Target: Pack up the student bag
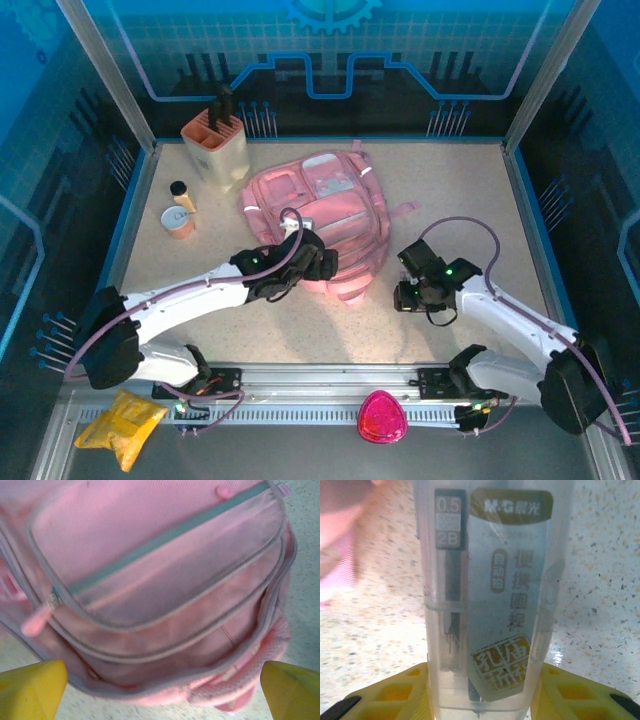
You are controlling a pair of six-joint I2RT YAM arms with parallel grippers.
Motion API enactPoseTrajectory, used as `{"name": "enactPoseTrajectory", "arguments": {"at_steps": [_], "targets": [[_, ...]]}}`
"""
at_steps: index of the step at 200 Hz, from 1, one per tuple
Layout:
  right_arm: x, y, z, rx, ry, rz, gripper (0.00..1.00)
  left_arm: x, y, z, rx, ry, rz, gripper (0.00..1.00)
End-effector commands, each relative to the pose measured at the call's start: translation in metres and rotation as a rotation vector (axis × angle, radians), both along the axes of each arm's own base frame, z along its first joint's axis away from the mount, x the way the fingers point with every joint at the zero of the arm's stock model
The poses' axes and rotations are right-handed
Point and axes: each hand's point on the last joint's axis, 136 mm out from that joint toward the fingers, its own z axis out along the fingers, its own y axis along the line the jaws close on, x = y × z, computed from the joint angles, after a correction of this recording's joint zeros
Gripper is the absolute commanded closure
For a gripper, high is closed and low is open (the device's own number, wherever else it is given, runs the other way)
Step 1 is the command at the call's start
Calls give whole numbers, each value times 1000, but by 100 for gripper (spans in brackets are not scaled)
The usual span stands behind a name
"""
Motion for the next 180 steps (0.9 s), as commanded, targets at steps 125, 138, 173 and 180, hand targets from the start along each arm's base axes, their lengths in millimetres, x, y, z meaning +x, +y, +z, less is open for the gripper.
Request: {"name": "enactPoseTrajectory", "arguments": {"at_steps": [125, 138, 173, 180], "targets": [[31, 35, 60, 169, -71, 133, 59, 82, -21, -37, 559, -60, -354, 4], [31, 35, 60, 168, -72, 139, 59, 86, -17, -35, 546, -61, -345, 7], [33, 40, 61, 181, -70, 167, 59, 97, 5, -27, 523, -51, -304, 19], [32, 42, 62, 187, -66, 177, 59, 98, 9, -24, 523, -54, -295, 22]]}}
